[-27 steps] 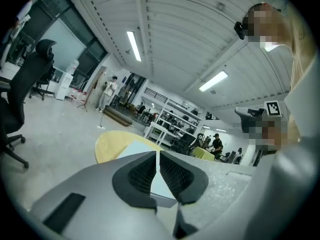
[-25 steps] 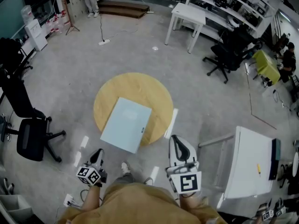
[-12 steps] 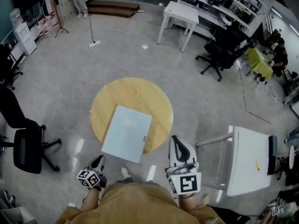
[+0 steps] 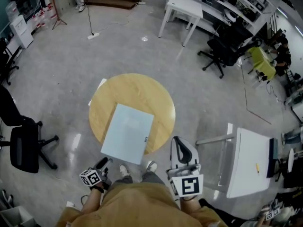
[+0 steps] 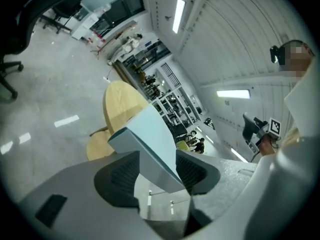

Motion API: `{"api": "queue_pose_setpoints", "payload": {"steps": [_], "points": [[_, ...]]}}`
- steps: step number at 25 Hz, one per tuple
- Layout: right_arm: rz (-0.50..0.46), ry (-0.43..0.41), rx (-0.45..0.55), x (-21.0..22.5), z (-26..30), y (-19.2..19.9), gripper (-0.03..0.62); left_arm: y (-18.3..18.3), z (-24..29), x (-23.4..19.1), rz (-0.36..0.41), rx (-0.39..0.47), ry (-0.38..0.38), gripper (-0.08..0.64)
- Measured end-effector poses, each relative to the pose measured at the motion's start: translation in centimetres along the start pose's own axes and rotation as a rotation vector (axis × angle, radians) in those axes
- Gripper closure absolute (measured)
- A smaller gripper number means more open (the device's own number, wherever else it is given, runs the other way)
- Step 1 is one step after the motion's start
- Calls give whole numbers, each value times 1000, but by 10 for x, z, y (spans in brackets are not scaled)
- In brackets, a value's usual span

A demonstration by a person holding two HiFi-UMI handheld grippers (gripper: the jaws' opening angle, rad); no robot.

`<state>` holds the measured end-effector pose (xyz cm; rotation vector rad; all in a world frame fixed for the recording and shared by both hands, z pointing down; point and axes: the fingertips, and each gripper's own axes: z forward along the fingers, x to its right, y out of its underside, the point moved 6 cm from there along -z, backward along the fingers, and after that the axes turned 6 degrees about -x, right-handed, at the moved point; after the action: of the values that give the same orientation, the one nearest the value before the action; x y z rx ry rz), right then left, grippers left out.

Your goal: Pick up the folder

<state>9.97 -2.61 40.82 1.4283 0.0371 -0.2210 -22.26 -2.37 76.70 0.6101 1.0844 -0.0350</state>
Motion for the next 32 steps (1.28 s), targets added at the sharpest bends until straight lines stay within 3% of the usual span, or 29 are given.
{"api": "queue_pose_setpoints", "payload": {"steps": [4,5,12,17,23,28,32], "points": [[-4,-41,-10,35,19,8,592,16,49,10,-434,112,191,196],[-7,-47,-10,40,21,7,592,19,55,11,-483,123,220,166],[-22,-53,2,74,29,0,592,26,100,8,-530,141,241,118],[-33,-39,-9,90,26,6,592,29,127,-8,-495,131,207,118],[-40,-23,-8,105,23,10,592,27,142,-12,-509,129,218,118],[-30,-28,-13,110,25,10,592,27,138,-16,-489,108,181,139],[-21,-42,-9,114,25,11,592,33,132,-10,-540,133,184,185]]}}
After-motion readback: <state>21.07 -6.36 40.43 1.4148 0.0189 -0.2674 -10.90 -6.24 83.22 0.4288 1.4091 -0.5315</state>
